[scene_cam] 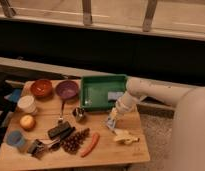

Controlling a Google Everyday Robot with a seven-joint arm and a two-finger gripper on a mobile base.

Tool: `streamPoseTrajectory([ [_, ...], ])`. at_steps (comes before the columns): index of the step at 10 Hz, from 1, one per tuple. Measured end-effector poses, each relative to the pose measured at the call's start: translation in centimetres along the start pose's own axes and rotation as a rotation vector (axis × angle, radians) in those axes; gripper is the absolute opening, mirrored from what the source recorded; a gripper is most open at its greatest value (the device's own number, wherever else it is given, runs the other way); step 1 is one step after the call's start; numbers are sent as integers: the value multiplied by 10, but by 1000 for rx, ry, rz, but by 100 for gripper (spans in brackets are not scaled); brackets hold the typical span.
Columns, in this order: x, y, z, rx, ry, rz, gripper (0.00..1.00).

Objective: Wipe table surface with towel

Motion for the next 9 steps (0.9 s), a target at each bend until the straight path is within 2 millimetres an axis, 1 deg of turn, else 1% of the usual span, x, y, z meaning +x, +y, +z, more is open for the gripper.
streamPoseTrajectory([
  [1,-9,9,-2,-3,-9,-20,0],
  [2,-13,18,-2,-11,-12,-42,0],
  [3,-18,34,0,-26,-15,-79,0],
  [4,-14,56,7,-44,-10,-124,0],
  [5,-9,64,10,-48,-6,-141,0],
  [6,2,72,14,-43,7,-160,0],
  [7,11,72,16,-36,18,-156,0],
  [9,26,54,13,-22,29,-115,0],
])
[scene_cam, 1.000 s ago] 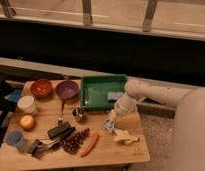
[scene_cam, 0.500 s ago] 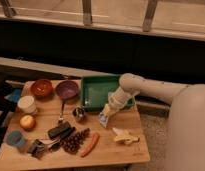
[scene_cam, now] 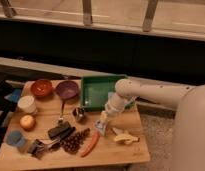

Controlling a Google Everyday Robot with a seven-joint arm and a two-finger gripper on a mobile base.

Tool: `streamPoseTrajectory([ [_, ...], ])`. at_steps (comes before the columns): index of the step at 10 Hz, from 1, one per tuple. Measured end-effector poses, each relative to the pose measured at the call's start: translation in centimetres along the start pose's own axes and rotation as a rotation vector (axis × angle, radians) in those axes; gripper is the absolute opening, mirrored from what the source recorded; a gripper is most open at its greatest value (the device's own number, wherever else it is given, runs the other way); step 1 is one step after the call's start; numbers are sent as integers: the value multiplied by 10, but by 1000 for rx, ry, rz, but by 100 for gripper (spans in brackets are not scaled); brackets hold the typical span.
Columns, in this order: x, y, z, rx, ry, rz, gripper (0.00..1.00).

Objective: Wipe table surface with towel

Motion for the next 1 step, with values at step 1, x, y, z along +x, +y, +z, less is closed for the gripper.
streamPoseTrajectory([
  [1,13,-19,-7,-1,1,45,0],
])
